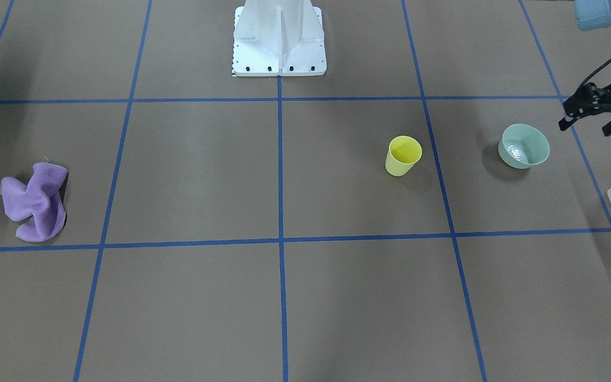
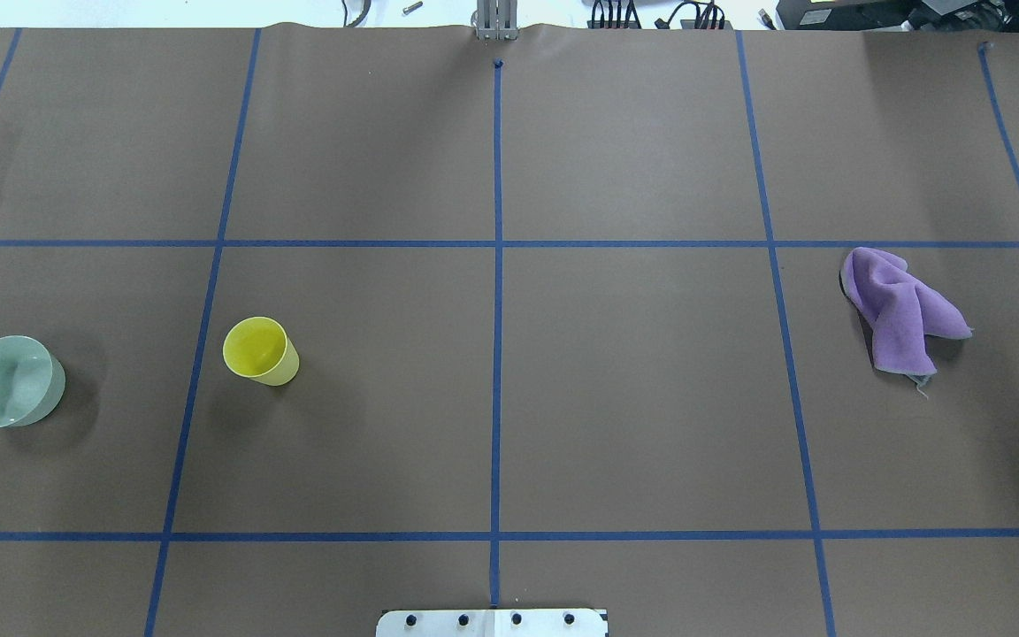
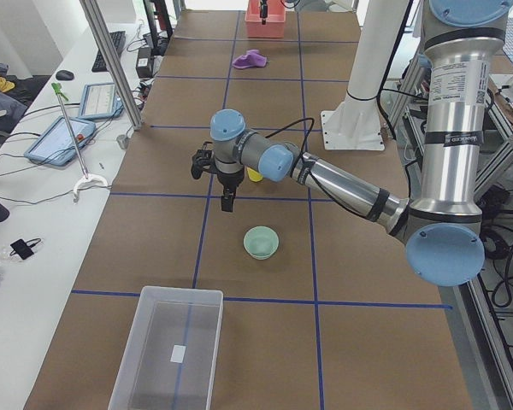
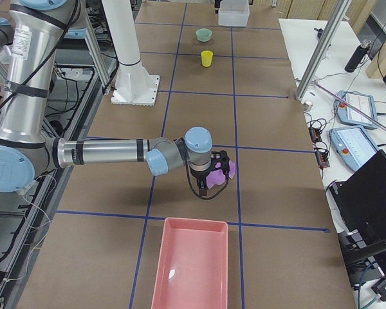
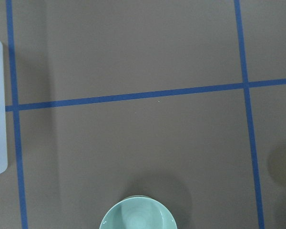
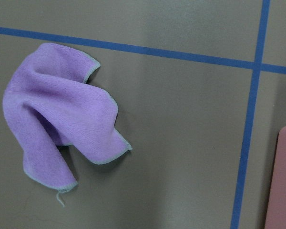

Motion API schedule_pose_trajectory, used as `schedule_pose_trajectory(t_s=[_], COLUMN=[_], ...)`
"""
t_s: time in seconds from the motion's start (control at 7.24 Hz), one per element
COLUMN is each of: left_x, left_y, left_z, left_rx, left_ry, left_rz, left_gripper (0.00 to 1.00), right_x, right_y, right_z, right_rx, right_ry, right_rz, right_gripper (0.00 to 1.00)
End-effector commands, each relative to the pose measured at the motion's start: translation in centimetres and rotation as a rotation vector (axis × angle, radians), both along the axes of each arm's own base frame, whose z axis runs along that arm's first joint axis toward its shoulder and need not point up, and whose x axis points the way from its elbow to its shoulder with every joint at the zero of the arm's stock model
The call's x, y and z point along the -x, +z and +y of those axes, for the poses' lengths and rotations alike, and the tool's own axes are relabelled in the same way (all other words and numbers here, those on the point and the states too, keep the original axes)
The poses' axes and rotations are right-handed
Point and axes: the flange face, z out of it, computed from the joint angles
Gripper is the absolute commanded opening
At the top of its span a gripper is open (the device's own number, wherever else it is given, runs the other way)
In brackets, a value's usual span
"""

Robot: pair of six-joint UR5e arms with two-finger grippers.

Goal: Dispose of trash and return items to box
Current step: 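Grasp the yellow cup rim with the left gripper while the right approaches the cloth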

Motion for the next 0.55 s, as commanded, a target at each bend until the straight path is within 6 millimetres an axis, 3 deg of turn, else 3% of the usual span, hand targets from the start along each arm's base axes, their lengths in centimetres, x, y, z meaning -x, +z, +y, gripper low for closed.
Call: schedule_pose_trajectory(t_s=[0.0,0.14,0.28,0.41], left_x=[-9.1,-13.7,-17.9,-20.7], left_y=[-4.1,-5.5,-5.7,-6.4], left_z=[1.2,1.6,2.5,1.8], left_rx=[0.081,0.069,0.086,0.111], left_ry=[0.001,-0.015,-0.012,-0.013], left_rz=[0.027,-0.011,-0.039,-0.037], left_gripper=[0.98,0.98,0.98,0.97], right_x=[2.0,2.6,3.2,3.7], right_y=[-0.7,-1.0,-1.3,-1.3], right_z=[-0.2,-0.6,-0.7,-0.7], right_rx=[-0.008,-0.02,-0.026,-0.028], right_ry=[-0.001,-0.007,-0.019,-0.031], right_rz=[-0.004,0.004,0.002,0.002], right_gripper=[1.0,1.0,1.0,1.0])
